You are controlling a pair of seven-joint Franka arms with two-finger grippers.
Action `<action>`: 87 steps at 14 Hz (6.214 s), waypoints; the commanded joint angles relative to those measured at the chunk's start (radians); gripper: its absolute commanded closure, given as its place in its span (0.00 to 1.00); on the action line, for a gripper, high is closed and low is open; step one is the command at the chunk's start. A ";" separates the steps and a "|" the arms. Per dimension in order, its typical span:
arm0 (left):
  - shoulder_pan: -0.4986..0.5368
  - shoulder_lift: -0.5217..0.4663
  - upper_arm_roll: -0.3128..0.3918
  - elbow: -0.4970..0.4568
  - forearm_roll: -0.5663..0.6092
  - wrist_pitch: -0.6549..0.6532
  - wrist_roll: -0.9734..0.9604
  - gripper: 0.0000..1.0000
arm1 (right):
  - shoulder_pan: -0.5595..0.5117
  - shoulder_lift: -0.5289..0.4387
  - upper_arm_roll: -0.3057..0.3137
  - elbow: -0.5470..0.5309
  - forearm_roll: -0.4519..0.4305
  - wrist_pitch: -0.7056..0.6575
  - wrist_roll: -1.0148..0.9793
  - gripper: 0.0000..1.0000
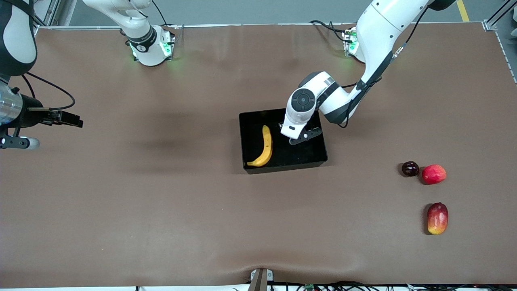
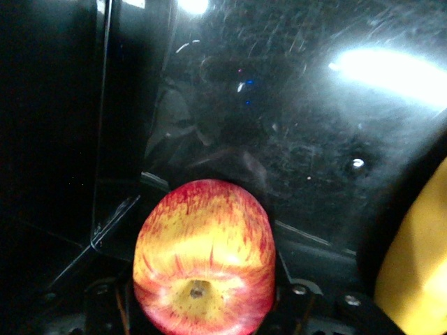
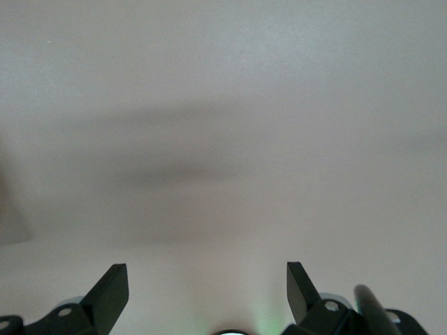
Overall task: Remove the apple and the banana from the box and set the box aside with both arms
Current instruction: 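Close the left gripper on the red-yellow apple and lift it, then carry the apple out of the box toward the mango, then lower the apple beside the red apple and open the left gripper, then move the left gripper back into the box over the banana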
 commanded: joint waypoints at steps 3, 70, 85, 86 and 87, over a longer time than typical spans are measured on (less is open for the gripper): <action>0.007 -0.122 -0.005 0.030 0.023 -0.084 -0.029 1.00 | 0.027 0.008 0.001 0.026 0.050 -0.017 0.016 0.00; 0.496 0.114 0.057 0.543 0.183 -0.308 1.026 0.00 | 0.038 0.017 -0.001 0.028 0.050 -0.004 0.053 0.00; 0.265 0.057 -0.301 0.394 0.220 -0.395 0.422 0.00 | 0.059 0.076 0.001 0.097 0.004 -0.113 0.069 0.00; 0.228 0.083 -0.301 0.392 0.229 -0.355 0.372 0.00 | 0.062 0.076 0.001 0.103 0.004 -0.127 0.070 0.00; 0.179 0.103 -0.296 0.391 0.270 -0.318 0.312 0.00 | 0.062 0.076 0.001 0.103 0.010 -0.118 0.072 0.00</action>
